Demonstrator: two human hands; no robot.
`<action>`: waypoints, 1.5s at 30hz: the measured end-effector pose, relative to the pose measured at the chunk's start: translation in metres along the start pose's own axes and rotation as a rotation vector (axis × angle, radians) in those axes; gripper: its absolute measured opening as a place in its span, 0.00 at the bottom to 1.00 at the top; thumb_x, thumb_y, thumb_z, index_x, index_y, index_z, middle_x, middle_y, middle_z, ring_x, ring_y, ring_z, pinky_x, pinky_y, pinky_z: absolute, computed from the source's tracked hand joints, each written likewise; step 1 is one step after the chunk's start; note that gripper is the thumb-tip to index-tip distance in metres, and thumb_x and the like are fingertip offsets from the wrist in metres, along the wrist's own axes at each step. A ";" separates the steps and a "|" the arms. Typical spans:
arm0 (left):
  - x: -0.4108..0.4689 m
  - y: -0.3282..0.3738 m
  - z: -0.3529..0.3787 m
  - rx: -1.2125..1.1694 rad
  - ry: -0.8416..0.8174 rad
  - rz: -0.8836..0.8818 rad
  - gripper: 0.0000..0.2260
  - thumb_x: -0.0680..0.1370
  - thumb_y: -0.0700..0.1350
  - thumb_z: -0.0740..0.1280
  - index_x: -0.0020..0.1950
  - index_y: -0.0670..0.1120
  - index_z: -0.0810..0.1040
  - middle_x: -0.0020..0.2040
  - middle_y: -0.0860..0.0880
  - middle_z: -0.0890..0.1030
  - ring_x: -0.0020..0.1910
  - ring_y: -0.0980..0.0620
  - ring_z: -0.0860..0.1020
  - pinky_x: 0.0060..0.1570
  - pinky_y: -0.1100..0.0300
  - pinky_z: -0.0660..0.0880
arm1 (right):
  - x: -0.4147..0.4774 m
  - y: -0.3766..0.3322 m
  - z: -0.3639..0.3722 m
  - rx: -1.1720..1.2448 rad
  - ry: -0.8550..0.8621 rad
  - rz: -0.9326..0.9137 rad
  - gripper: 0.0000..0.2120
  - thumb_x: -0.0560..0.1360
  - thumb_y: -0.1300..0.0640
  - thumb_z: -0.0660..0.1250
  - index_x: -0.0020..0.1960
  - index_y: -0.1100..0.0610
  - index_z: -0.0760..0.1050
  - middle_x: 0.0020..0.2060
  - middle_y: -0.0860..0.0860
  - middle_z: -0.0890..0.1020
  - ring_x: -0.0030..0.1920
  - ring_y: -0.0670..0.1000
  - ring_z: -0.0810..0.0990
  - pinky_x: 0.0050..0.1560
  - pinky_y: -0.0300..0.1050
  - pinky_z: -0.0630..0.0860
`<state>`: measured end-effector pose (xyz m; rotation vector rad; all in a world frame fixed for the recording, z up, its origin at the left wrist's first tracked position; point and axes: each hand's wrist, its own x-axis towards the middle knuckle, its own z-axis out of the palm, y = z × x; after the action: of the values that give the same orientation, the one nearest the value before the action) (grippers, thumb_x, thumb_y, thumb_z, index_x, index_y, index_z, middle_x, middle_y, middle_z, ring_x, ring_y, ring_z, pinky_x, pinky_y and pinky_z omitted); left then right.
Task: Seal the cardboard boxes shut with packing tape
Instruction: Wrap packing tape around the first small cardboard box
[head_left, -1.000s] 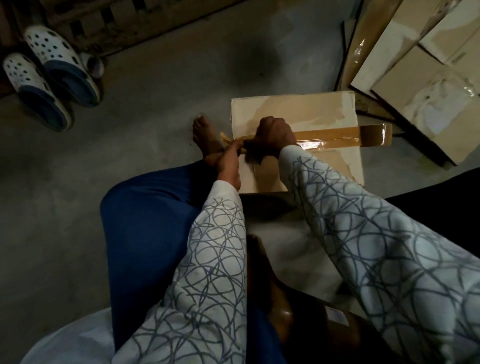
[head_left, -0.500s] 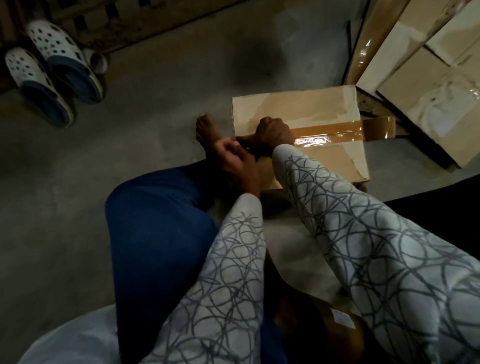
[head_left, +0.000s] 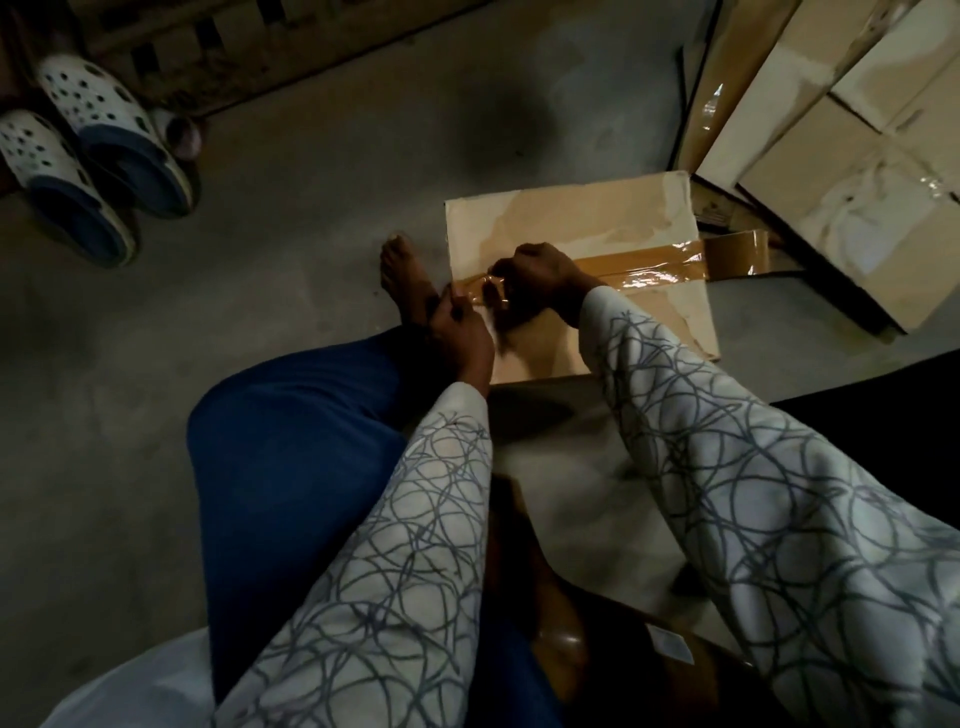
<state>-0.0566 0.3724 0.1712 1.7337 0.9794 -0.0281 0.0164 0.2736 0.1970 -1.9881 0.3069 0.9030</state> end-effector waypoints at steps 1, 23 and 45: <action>0.004 -0.003 0.002 -0.019 -0.001 -0.027 0.15 0.85 0.44 0.61 0.63 0.36 0.81 0.62 0.39 0.81 0.62 0.42 0.77 0.58 0.62 0.67 | -0.002 0.002 0.000 0.054 0.019 0.027 0.15 0.77 0.49 0.68 0.56 0.59 0.79 0.54 0.59 0.82 0.56 0.60 0.81 0.62 0.58 0.77; -0.175 0.007 0.039 0.437 -0.594 0.477 0.10 0.82 0.48 0.62 0.54 0.49 0.83 0.47 0.47 0.85 0.52 0.47 0.80 0.59 0.51 0.75 | -0.165 0.194 -0.087 1.024 0.663 0.229 0.36 0.61 0.18 0.48 0.53 0.46 0.61 0.33 0.52 0.69 0.29 0.50 0.69 0.27 0.39 0.68; -0.090 0.142 0.223 1.336 -0.911 0.898 0.20 0.79 0.50 0.68 0.72 0.50 0.74 0.67 0.47 0.78 0.67 0.44 0.73 0.69 0.46 0.69 | -0.100 0.175 -0.078 0.910 0.923 0.152 0.02 0.78 0.54 0.71 0.50 0.48 0.81 0.44 0.49 0.85 0.42 0.49 0.85 0.45 0.53 0.84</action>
<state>0.0675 0.1300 0.2335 2.7301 -0.7679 -0.9656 -0.1093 0.0984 0.1807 -1.3708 1.1592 -0.1739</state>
